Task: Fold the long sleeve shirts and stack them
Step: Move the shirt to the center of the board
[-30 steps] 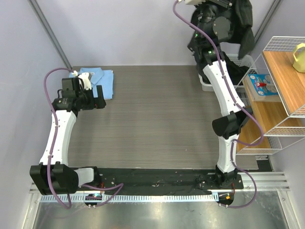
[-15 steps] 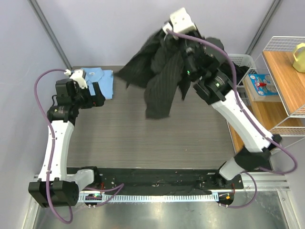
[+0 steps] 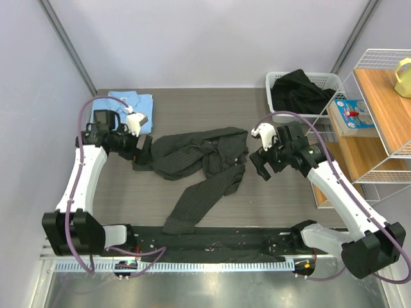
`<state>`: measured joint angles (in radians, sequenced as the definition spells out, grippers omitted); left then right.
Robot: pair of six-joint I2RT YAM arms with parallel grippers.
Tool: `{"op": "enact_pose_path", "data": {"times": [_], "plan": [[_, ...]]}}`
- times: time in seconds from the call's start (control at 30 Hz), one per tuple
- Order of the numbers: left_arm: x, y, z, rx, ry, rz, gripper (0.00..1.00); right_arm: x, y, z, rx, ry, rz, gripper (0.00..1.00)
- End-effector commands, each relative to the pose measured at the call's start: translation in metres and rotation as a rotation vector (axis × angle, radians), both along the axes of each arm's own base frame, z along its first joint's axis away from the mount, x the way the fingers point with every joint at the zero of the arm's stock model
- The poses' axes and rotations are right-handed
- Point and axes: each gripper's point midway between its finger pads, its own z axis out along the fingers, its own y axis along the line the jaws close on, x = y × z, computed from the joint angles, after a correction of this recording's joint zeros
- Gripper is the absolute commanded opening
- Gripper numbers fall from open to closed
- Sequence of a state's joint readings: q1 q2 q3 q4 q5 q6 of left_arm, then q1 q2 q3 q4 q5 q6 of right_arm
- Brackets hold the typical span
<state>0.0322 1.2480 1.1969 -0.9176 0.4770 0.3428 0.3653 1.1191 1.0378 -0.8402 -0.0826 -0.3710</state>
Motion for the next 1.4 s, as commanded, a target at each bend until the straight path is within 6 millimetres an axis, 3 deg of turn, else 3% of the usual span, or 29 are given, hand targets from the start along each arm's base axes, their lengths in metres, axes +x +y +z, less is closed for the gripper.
{"op": "enact_pose_path", "data": {"times": [0.0,0.1,0.17,0.23,0.4,0.53,0.63,0.67,0.77,0.8,1.07,1.1,1.13,1.2,1.23,1.3,1.33,1.37], "plan": [[-0.017,-0.002,-0.044,0.064,0.127,-0.171,1.0,-0.03,0.046,0.012,0.215,0.085,0.206,1.0],[-0.019,-0.003,-0.07,0.056,0.224,-0.186,0.99,-0.037,0.073,-0.001,0.237,0.173,0.311,0.98],[-0.019,-0.004,-0.078,0.046,0.26,-0.18,0.97,-0.03,0.081,-0.006,0.186,0.132,0.353,0.98],[-0.022,-0.007,-0.085,0.019,0.311,-0.166,0.97,-0.033,0.102,-0.018,0.103,0.106,0.472,0.98],[-0.02,-0.012,-0.087,-0.024,0.322,-0.12,0.98,-0.028,0.148,-0.03,-0.059,-0.007,0.645,0.98],[-0.017,-0.006,-0.083,-0.098,0.341,-0.054,1.0,-0.046,0.196,-0.045,-0.172,-0.094,0.811,0.98],[-0.014,0.002,-0.079,-0.142,0.363,-0.016,1.0,-0.064,0.222,-0.066,-0.247,-0.133,0.888,1.0],[-0.013,0.005,-0.076,-0.144,0.355,-0.007,1.0,-0.066,0.225,-0.083,-0.28,-0.121,0.899,1.0],[-0.014,0.008,-0.071,-0.143,0.341,-0.003,1.0,-0.062,0.24,-0.097,-0.294,-0.167,0.904,1.0],[-0.014,0.009,-0.069,-0.14,0.331,-0.003,1.0,-0.061,0.242,-0.11,-0.317,-0.149,0.912,1.0],[-0.013,0.012,-0.068,-0.137,0.313,0.009,1.0,-0.072,0.25,-0.149,-0.302,-0.084,0.955,0.97],[-0.012,0.012,-0.067,-0.14,0.308,0.012,1.0,-0.076,0.251,-0.152,-0.286,-0.068,0.966,0.95],[-0.012,0.013,-0.067,-0.139,0.307,0.017,1.0,-0.079,0.249,-0.16,-0.291,-0.04,0.961,0.78],[-0.009,0.015,-0.066,-0.139,0.298,0.025,1.0,-0.081,0.242,-0.17,-0.304,0.006,0.951,0.57],[-0.008,0.017,-0.064,-0.139,0.291,0.034,1.0,-0.087,0.241,-0.172,-0.283,0.045,0.961,0.39],[-0.007,0.018,-0.062,-0.142,0.282,0.037,1.0,-0.085,0.236,-0.163,-0.236,0.117,0.92,0.22],[-0.006,0.019,-0.06,-0.14,0.273,0.037,1.0,-0.078,0.243,-0.139,-0.182,0.096,0.89,0.04],[-0.006,0.02,-0.06,-0.135,0.266,0.036,1.0,-0.076,0.238,-0.127,-0.172,0.104,0.871,0.01]]}}
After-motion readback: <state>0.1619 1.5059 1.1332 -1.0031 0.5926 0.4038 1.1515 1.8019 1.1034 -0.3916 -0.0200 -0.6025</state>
